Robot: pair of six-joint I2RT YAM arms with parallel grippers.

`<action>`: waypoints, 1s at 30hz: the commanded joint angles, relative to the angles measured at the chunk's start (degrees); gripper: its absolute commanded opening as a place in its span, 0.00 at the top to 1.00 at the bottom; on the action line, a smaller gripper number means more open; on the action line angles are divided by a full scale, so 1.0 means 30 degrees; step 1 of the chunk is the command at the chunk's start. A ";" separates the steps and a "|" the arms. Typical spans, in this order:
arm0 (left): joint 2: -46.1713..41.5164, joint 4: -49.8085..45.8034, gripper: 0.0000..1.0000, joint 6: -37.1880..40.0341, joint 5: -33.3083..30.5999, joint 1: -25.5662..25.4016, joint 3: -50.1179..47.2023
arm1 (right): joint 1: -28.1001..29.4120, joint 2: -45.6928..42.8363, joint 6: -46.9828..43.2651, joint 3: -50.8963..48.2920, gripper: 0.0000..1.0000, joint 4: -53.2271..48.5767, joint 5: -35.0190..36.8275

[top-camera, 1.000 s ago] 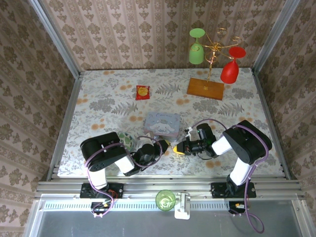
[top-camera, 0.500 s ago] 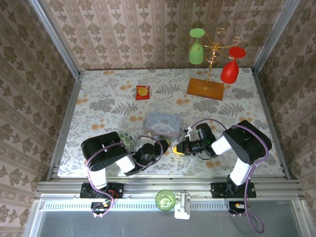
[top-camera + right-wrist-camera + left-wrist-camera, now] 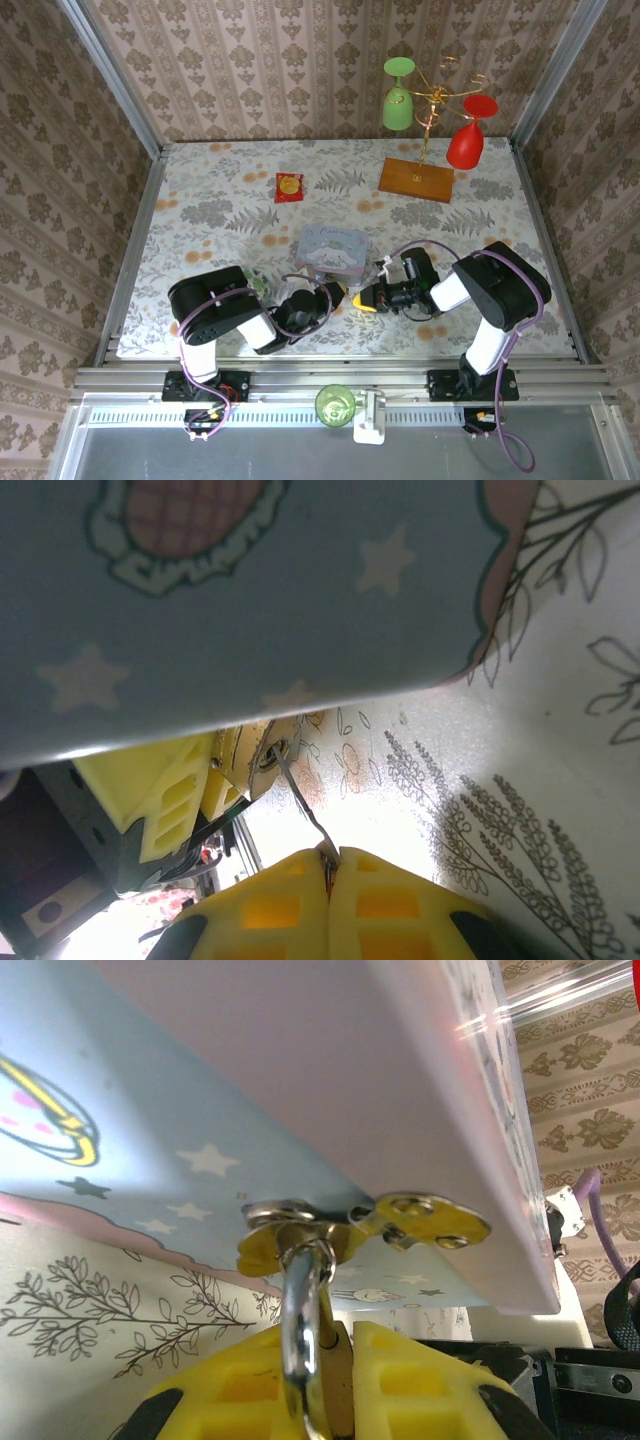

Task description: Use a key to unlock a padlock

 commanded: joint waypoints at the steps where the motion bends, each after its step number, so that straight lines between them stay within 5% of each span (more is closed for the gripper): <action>1: -0.0210 0.1388 1.00 0.0128 0.1894 -0.0360 0.0317 | -0.0419 0.0351 -0.0366 0.0928 1.00 -0.0714 0.0087; 9: -0.0600 0.1386 1.00 0.0996 0.2408 -0.0237 0.0719 | -0.0462 0.1021 -0.1194 0.1787 1.00 -0.3020 0.0414; 22: -0.0940 0.1445 1.00 0.0470 0.2578 0.0058 0.0812 | -0.0513 0.2383 0.1502 0.0395 1.00 0.2776 0.0192; 30: -0.0588 0.1483 1.00 0.0156 0.2860 -0.0303 0.1330 | 0.0103 0.0958 0.2138 0.0161 1.00 0.2788 0.1557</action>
